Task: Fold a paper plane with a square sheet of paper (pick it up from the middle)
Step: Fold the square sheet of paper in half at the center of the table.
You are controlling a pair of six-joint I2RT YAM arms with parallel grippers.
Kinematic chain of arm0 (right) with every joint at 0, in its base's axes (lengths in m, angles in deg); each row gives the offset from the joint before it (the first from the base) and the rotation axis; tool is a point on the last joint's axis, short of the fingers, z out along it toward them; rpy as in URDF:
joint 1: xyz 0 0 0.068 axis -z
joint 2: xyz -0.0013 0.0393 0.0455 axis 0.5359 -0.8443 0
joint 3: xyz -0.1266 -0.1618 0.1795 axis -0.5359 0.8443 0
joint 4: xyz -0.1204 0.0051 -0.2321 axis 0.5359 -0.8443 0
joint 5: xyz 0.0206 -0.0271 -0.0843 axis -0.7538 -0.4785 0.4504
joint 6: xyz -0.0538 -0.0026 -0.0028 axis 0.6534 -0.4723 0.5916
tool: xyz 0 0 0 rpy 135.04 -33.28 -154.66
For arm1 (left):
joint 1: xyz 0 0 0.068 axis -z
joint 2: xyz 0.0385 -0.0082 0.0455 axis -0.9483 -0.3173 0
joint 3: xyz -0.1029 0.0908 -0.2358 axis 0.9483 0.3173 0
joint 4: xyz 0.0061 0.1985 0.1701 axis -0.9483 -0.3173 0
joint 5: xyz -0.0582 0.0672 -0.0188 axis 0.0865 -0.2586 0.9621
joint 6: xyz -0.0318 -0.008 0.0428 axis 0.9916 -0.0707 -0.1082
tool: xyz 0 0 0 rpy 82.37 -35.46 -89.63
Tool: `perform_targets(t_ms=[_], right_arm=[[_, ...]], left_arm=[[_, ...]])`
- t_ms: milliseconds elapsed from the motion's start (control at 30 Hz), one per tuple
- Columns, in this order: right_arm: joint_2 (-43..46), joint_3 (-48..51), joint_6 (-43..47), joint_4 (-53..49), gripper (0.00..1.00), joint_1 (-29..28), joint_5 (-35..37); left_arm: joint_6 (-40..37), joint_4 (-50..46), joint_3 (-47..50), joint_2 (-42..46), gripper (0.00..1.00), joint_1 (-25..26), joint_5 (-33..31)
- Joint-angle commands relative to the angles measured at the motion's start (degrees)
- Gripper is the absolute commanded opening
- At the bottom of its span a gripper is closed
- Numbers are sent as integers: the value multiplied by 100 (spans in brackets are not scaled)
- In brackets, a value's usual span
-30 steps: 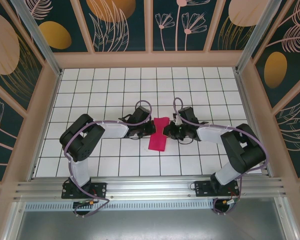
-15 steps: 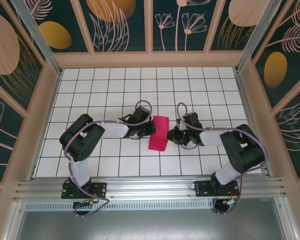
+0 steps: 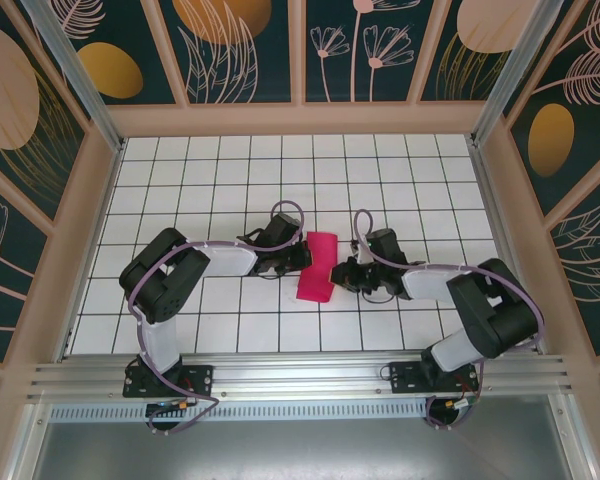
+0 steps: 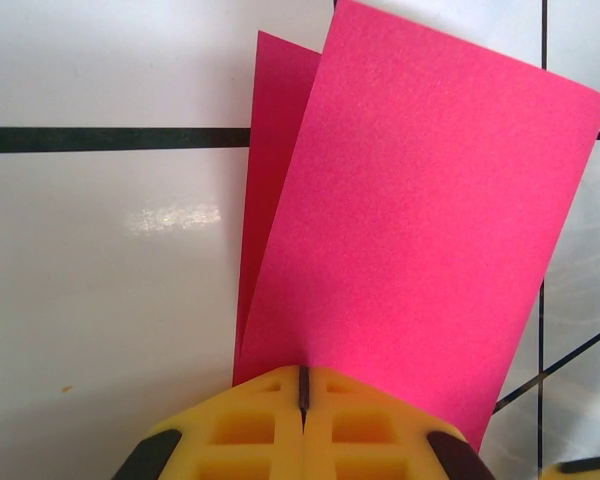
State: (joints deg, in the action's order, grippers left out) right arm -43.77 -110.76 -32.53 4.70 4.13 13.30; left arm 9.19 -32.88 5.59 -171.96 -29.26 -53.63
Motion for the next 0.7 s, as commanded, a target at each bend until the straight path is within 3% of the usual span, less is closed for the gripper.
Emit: perform_targets(t_ms=[0,233,467,667], right_arm=[[-215,77,93,-11,14,-48,47],[6,-148,301,-868,15,-60,434],[484,-224,-54,-425,15,-219,40],[173,-90,-98,-242,15,-446,36]], left_arm=[[-142,-553,110,-362,0,38,-249],[-127,-537,141,-352,0,34,-245],[-153,-549,147,-344,0,31,-234],[-162,-554,110,-371,0,35,-227]])
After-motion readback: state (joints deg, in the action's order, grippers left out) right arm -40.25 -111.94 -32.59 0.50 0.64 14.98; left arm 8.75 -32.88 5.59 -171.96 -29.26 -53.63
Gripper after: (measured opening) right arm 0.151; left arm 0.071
